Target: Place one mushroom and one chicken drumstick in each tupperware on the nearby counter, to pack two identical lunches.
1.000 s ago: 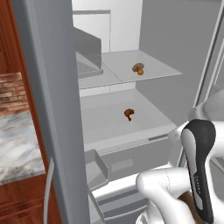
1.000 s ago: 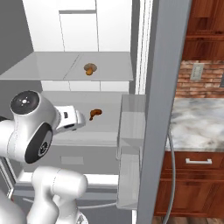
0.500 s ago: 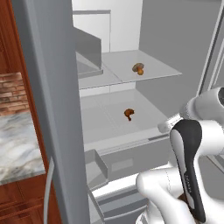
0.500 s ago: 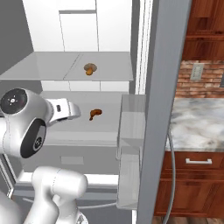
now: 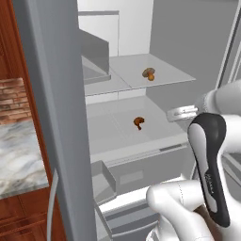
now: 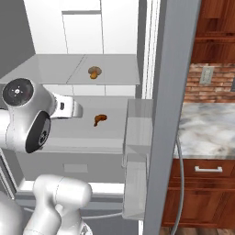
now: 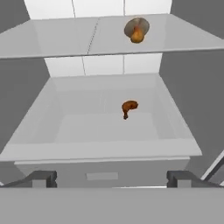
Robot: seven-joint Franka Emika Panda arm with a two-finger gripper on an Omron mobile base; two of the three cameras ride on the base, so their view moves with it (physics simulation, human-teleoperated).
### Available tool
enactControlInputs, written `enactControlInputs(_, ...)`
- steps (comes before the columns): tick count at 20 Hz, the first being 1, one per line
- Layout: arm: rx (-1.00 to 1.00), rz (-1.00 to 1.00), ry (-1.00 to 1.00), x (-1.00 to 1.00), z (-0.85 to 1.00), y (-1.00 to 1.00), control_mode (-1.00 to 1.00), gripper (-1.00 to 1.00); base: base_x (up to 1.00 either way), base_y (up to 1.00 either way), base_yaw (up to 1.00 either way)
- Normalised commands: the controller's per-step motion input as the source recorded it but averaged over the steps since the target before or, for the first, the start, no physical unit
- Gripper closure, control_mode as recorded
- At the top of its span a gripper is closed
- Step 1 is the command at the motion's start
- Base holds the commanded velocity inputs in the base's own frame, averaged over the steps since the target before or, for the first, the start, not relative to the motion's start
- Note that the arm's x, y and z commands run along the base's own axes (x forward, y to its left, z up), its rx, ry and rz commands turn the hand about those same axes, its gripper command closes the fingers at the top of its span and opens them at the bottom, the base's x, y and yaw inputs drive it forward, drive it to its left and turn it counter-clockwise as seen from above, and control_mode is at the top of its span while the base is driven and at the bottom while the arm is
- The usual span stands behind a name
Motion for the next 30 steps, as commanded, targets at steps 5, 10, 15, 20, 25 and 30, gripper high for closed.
enactControlInputs(5,0.2,-0.05,-0.03,-0.02,0.06,0.09,-1.0,-1.0,0.0,0.0,0.0)
enactControlInputs(10,-0.04,-0.08,0.0,0.05,0.18,0.18,-1.0,-1.0,0.0,0.0,0.0)
enactControlInputs(15,-0.09,-0.12,0.0,0.0,0.35,0.02,-1.0,-1.0,0.0,0.0,0.0)
enactControlInputs(20,-0.01,-0.09,0.0,0.11,0.4,-0.02,-1.0,-1.0,0.0,0.0,0.0)
enactControlInputs(25,0.0,-0.08,0.08,0.38,0.12,0.0,-1.0,-1.0,0.0,0.0,0.0)
enactControlInputs(30,0.0,-0.04,0.03,0.47,0.0,-0.04,-1.0,-1.0,0.0,0.0,0.0)
